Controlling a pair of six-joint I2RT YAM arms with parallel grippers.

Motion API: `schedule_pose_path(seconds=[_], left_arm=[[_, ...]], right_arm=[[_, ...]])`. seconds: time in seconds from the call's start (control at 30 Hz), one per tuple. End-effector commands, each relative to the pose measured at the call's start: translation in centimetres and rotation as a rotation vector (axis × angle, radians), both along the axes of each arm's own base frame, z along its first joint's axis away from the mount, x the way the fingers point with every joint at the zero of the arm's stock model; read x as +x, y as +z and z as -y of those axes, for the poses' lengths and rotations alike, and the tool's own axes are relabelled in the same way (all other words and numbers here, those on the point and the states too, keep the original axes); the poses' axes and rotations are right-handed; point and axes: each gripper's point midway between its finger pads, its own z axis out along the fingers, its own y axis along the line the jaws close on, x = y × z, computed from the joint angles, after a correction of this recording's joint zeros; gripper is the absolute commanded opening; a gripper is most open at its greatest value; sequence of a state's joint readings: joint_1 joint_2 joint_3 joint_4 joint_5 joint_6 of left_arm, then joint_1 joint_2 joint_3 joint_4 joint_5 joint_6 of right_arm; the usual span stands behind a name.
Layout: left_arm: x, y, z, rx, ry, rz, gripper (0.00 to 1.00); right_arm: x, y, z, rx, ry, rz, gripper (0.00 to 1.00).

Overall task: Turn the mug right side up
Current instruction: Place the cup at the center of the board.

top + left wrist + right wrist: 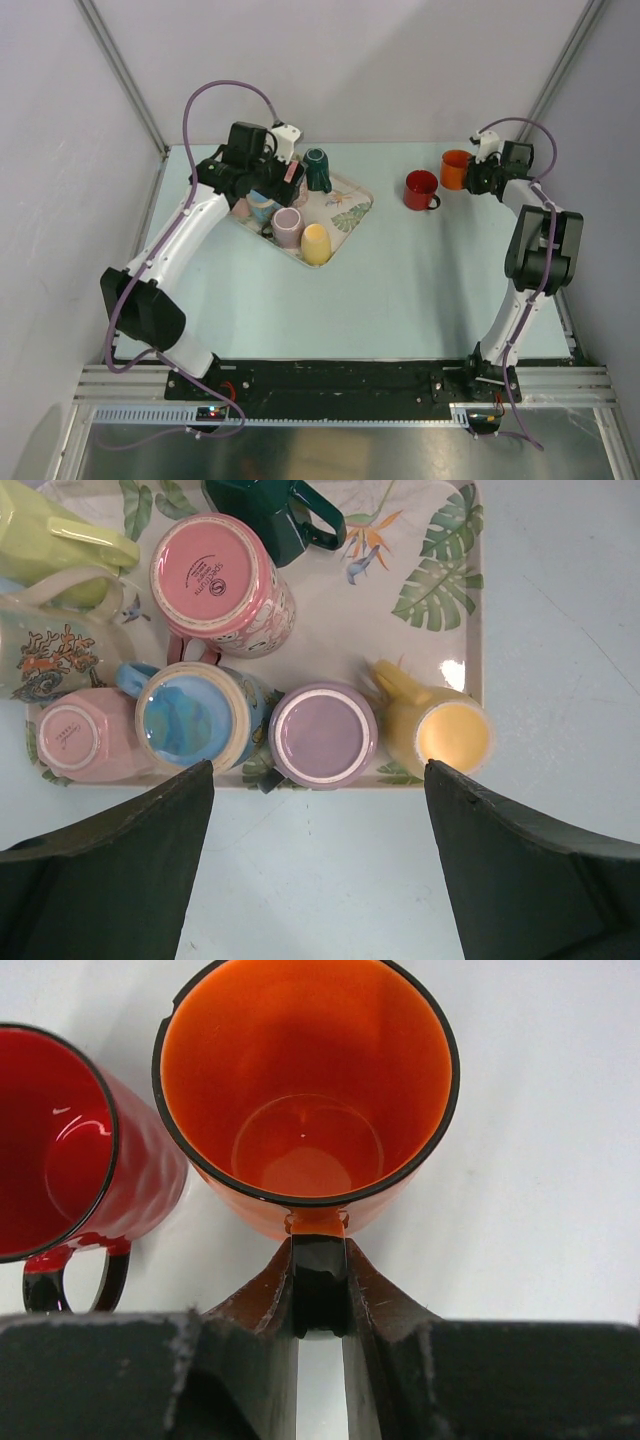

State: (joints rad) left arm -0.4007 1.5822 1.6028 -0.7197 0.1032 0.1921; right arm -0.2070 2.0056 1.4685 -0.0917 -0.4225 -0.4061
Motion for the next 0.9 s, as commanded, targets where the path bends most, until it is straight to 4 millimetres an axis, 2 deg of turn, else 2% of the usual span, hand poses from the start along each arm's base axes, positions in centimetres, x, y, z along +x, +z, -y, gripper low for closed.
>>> schedule_pose_path(seconds=[0.0, 0.3, 0.53, 0.7, 0.87], left_arm=[[0.1, 1.7, -0.1, -0.024, 0.005, 0.043, 0.90], [-0.8, 1.8, -0.2, -0.034, 0.001, 0.040, 0.90], [-1.2, 1.8, -0.2, -0.041, -0.005, 0.040, 0.90], [-1.4, 1.9, -0.1, -0.050, -0.009, 0.037, 0.90], [-1.8, 1.8, -0.2, -0.052, -0.012, 0.034, 0.90]], right_arm=[[1.9, 3.2, -0.8, -0.063, 0.054, 0.105, 0.00], [0.6, 0.5, -2.6, -0.123, 0.074, 0.041, 0.00], [0.1, -0.3, -2.0, -0.143, 0.030, 0.025, 0.00], [-1.1, -1.2, -2.0, -0.146, 0.033, -0.014, 0.00], [-2.6, -2.1, -2.2, -0.137, 0.030, -0.053, 0.07]])
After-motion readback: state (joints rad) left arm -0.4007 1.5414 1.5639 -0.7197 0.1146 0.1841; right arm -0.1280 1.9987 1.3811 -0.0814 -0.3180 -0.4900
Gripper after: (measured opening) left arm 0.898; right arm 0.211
